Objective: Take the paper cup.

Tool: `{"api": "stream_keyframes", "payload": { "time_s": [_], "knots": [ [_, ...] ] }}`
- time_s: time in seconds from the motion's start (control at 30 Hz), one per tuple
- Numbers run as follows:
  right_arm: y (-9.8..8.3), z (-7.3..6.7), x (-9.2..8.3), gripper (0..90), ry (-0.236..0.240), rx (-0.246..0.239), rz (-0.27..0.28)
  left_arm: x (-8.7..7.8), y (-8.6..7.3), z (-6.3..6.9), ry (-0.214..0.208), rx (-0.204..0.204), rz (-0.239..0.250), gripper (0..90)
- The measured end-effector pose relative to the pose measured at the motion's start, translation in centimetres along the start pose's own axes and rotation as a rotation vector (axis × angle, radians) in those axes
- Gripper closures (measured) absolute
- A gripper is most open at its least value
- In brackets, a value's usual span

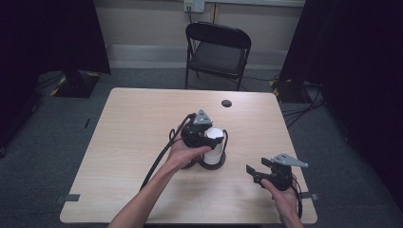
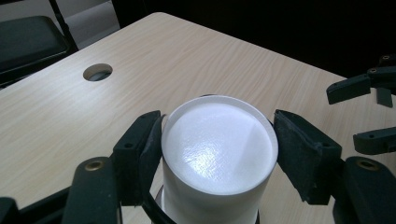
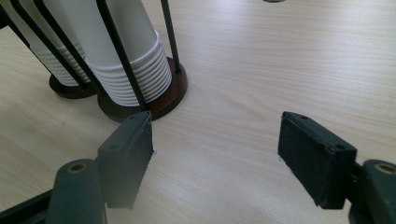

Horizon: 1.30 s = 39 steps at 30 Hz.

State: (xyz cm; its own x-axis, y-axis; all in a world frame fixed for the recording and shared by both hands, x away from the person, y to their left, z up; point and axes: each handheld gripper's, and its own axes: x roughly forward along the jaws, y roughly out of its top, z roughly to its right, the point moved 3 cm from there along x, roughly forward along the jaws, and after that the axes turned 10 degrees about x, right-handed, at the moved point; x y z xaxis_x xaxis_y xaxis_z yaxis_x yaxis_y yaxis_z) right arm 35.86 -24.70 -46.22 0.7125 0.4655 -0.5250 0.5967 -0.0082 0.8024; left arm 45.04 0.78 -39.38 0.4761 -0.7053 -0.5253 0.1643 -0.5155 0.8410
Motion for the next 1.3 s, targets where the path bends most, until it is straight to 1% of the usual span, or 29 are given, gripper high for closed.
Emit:
{"api": "stream_keyframes", "payload": {
  "time_s": [0.1, 0.13, 0.3, 0.4, 0.47, 0.53, 0.57, 0.7, 0.8, 0.93, 1.07, 1.17, 1.2, 1.3],
  "knots": [
    [0.0, 0.0, 0.0, 26.3, -0.001, -0.001, 0.001, 0.0, 0.0, 0.0, 0.001, -0.002, 0.002, 34.9],
    [0.0, 0.1, 0.0, 26.3, -0.002, 0.001, 0.0, -0.1, 0.1, 0.0, 0.0, -0.011, 0.007, 35.1],
    [0.0, 0.1, 0.1, 26.3, -0.001, 0.001, -0.003, -0.2, 0.1, 0.0, 0.001, -0.015, 0.013, 35.5],
    [0.0, 0.1, 0.1, 26.3, -0.001, 0.003, -0.004, -0.2, 0.1, -0.1, -0.006, -0.021, 0.018, 35.6],
    [0.1, 0.2, 0.2, 26.3, -0.002, 0.001, -0.001, -0.3, 0.2, -0.2, 0.004, -0.034, 0.035, 35.9],
    [0.1, 0.2, 0.2, 26.3, -0.002, 0.001, -0.005, -0.4, 0.2, -0.2, 0.004, -0.037, 0.041, 35.9],
    [0.1, 0.2, 0.2, 26.3, -0.002, 0.001, -0.005, -0.5, 0.3, -0.2, 0.003, -0.03, 0.048, 35.9],
    [0.1, 0.1, 0.2, 26.3, 0.002, -0.003, -0.002, -0.8, 0.4, -0.3, 0.005, -0.045, 0.07, 35.9],
    [0.1, 0.0, 0.2, 26.3, 0.0, -0.005, -0.004, -1.1, 0.6, -0.4, 0.015, -0.044, 0.086, 35.9],
    [0.1, 0.0, 0.2, 26.3, -0.001, -0.004, -0.003, -1.4, 0.7, -0.4, 0.019, -0.047, 0.098, 35.9],
    [0.0, 0.0, 0.2, 26.3, -0.003, -0.003, -0.007, -1.6, 0.8, -0.6, 0.011, -0.051, 0.12, 36.0],
    [0.0, 0.0, 0.2, 26.3, -0.003, -0.003, -0.007, -1.8, 0.9, -0.6, 0.01, -0.047, 0.132, 36.0],
    [0.0, 0.0, 0.3, 26.3, -0.004, 0.001, -0.008, -1.9, 1.0, -0.7, 0.008, -0.056, 0.147, 36.0],
    [0.0, 0.0, 0.3, 26.3, -0.003, -0.002, -0.007, -2.2, 1.0, -0.9, 0.01, -0.051, 0.154, 36.0]
  ]
}}
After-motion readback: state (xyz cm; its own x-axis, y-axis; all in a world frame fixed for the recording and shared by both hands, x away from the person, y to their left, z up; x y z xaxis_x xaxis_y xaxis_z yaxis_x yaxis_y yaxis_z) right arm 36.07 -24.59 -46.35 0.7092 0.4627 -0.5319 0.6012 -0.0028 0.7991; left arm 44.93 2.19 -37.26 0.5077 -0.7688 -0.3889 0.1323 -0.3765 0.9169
